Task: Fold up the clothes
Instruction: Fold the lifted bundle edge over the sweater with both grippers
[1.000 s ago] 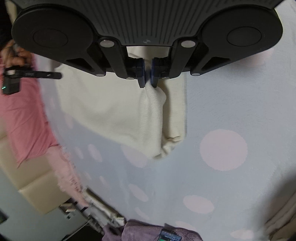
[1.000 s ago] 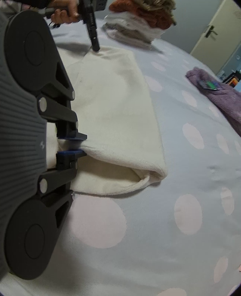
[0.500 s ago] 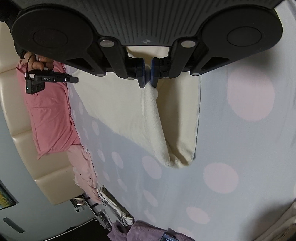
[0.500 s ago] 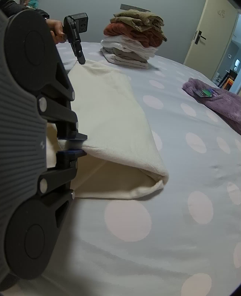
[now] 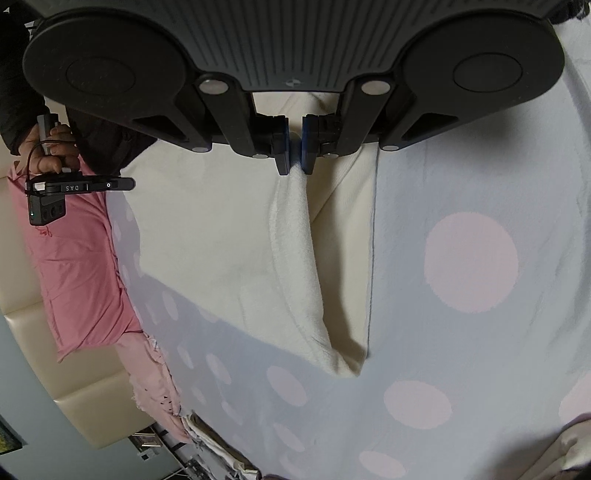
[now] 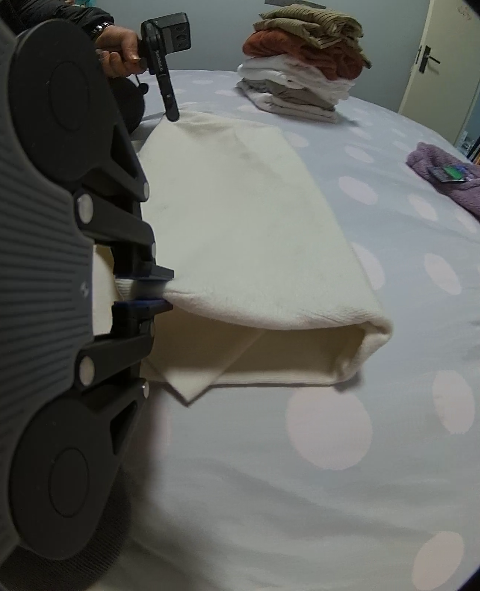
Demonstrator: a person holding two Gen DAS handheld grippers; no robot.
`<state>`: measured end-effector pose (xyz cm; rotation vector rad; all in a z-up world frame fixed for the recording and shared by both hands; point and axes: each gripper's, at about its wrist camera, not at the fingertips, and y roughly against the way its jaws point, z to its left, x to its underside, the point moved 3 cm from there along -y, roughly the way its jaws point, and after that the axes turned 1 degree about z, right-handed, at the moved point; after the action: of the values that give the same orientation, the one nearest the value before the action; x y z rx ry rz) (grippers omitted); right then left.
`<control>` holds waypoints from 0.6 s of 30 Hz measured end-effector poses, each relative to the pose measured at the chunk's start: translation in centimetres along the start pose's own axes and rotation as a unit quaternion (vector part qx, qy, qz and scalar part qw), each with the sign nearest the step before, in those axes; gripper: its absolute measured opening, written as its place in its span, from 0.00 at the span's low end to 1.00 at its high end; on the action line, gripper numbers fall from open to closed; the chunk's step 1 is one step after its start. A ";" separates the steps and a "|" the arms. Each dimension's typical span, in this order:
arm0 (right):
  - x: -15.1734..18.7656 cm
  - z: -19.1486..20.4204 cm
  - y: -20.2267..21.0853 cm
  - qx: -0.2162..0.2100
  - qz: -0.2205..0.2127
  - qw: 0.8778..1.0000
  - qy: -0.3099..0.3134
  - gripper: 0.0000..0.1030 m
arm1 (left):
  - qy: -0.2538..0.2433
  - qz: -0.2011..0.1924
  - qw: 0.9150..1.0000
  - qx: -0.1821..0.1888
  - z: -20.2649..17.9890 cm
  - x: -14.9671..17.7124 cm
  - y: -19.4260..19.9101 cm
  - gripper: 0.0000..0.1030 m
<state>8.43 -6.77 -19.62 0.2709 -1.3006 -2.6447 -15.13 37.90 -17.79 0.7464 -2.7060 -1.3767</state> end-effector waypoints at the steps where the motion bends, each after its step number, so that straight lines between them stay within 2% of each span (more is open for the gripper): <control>1: 0.2 0.0 -0.1 0.000 0.002 1.000 0.000 0.11 | 0.001 0.001 1.000 -0.001 0.0 0.1 0.0 0.04; 11: 1.9 0.0 0.7 0.000 0.015 1.000 0.004 0.11 | -0.004 0.023 1.000 0.009 0.1 0.8 0.1 0.04; 14: 2.0 0.5 0.4 0.017 0.022 0.999 0.018 0.11 | -0.007 0.027 1.000 0.002 0.2 0.8 0.2 0.04; 18: 2.8 1.9 -0.7 0.051 0.050 0.995 0.072 0.11 | -0.006 0.034 0.999 -0.023 0.5 0.7 0.2 0.04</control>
<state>5.17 -5.60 -19.30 0.3934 -1.3678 -2.4314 -15.95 38.06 -18.11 0.6389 -2.6715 -1.4287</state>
